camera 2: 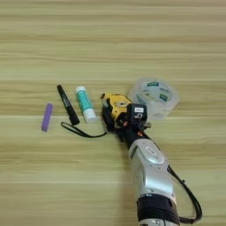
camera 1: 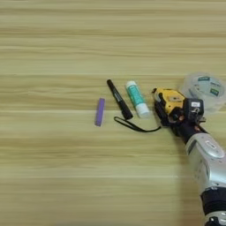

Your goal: Move the objects on the table

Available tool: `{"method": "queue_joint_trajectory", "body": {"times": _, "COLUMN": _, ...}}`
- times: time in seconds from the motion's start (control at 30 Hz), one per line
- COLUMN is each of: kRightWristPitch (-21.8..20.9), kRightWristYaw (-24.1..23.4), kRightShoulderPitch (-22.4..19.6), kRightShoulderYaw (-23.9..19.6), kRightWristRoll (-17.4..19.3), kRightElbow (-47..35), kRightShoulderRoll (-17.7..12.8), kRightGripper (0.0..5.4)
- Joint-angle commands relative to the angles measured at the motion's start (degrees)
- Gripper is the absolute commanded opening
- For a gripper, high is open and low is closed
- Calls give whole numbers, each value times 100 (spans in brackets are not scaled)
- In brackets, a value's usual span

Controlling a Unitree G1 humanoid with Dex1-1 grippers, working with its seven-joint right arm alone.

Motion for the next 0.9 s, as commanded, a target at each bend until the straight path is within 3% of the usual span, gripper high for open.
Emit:
{"method": "queue_joint_trajectory", "body": {"times": 0.03, "kRightWristPitch": -245, "kRightWristYaw": -2, "kRightShoulderPitch": -305, "kRightShoulderYaw": -41, "kRightWristRoll": -3, "kRightElbow": -262, "kRightShoulderRoll": -202, "kRightGripper": 408}}
{"method": "queue_joint_trajectory", "body": {"times": 0.43, "kRightWristPitch": -370, "kRightWristYaw": 2, "kRightShoulderPitch": -187, "kRightShoulderYaw": 69, "kRightWristRoll": -84, "kRightElbow": -560, "kRightShoulderRoll": -164, "kRightGripper": 408}}
{"method": "queue_joint_trajectory", "body": {"times": 0.67, "kRightWristPitch": -53, "kRightWristYaw": 53, "kRightShoulderPitch": 203, "kRightShoulderYaw": 317, "kRightWristRoll": -7, "kRightElbow": -2146, "kRightShoulderRoll": -55, "kRightGripper": 408}}
{"method": "queue_joint_trajectory", "body": {"times": 0.9, "kRightWristPitch": 408, "kRightWristYaw": 80, "kRightShoulderPitch": 311, "kRightShoulderYaw": 576, "kRightWristRoll": 79, "kRightElbow": -3192, "kRightShoulderRoll": 64, "kRightGripper": 407}}
